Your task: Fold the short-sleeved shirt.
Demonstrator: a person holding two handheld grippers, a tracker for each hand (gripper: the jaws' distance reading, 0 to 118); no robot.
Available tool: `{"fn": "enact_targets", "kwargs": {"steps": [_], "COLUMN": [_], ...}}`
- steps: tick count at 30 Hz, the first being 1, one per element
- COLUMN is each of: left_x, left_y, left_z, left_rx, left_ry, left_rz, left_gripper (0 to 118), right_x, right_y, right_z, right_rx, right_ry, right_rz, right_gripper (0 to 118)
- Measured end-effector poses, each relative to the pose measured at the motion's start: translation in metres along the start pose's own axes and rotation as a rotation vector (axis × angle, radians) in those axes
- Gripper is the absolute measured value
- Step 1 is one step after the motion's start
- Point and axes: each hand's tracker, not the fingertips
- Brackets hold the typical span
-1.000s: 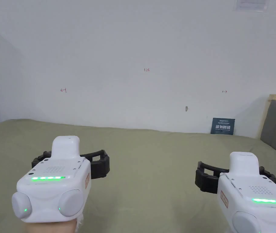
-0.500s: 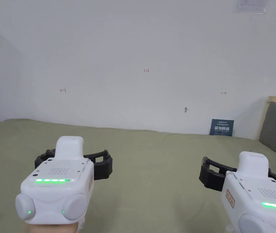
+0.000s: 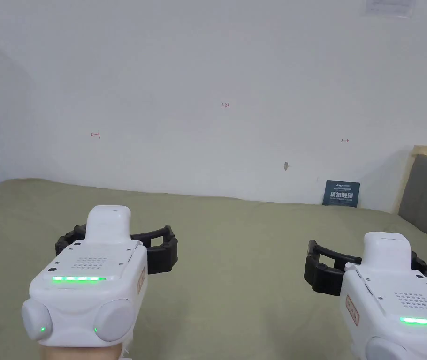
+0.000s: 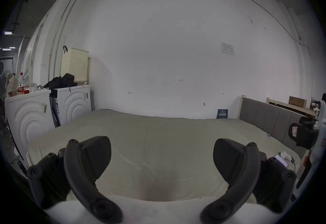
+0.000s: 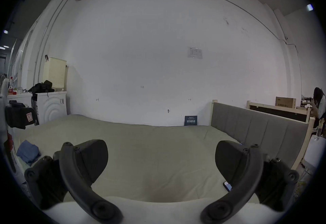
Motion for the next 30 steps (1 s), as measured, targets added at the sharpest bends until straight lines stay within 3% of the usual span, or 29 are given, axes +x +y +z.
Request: {"fn": "enact_targets", "kwargs": {"steps": [3, 7, 10, 17, 26, 30], "left_x": [0.000, 0.003, 0.005, -0.008, -0.012, -0.010], "left_y": [-0.002, -0.006, -0.011, -0.005, 0.005, 0.005], "left_z": [-0.002, 0.003, 0.001, 0.001, 0.006, 0.006], "left_rx": [-0.008, -0.010, -0.020, -0.045, -0.037, -0.027], "left_ry": [0.004, -0.013, -0.011, -0.011, -0.007, -0.004], "left_rz": [-0.004, -0.005, -0.017, 0.010, 0.009, 0.001], "left_gripper": [118, 118, 118, 118, 118, 118], "right_x": [0.003, 0.008, 0.007, -0.002, -0.003, 0.000], "right_y": [0.001, 0.005, 0.011, 0.014, 0.005, 0.004], "right_z": [0.001, 0.000, -0.002, -0.002, -0.006, -0.006], "right_rx": [0.004, -0.021, -0.016, 0.001, -0.044, -0.058], "right_ry": [0.016, 0.088, 0.099, 0.077, -0.003, 0.015], "right_rz": [-0.026, -0.118, -0.131, -0.023, 0.004, -0.007], "right_gripper": [118, 118, 118, 118, 118, 118]}}
